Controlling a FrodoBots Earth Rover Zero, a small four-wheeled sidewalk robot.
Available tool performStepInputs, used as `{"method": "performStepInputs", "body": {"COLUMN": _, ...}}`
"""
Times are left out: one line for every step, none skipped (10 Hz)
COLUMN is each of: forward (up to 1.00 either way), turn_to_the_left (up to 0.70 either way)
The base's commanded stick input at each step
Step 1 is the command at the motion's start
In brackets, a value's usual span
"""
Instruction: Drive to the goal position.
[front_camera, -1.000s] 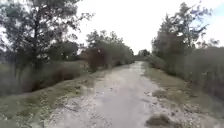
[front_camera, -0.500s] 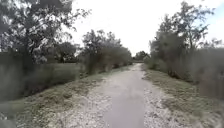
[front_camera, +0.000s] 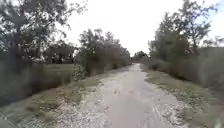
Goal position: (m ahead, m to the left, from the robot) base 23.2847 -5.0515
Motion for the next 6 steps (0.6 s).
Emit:
{"method": "performStepInputs", "body": {"forward": 0.70, "turn_to_the_left": -0.35}}
{"method": "performStepInputs", "body": {"forward": 0.70, "turn_to_the_left": -0.35}}
{"method": "performStepInputs", "body": {"forward": 0.70, "turn_to_the_left": -0.10}}
{"method": "performStepInputs", "body": {"forward": 0.70, "turn_to_the_left": 0.00}}
{"method": "performStepInputs", "body": {"forward": 0.70, "turn_to_the_left": 0.00}}
{"method": "performStepInputs", "body": {"forward": 0.70, "turn_to_the_left": 0.00}}
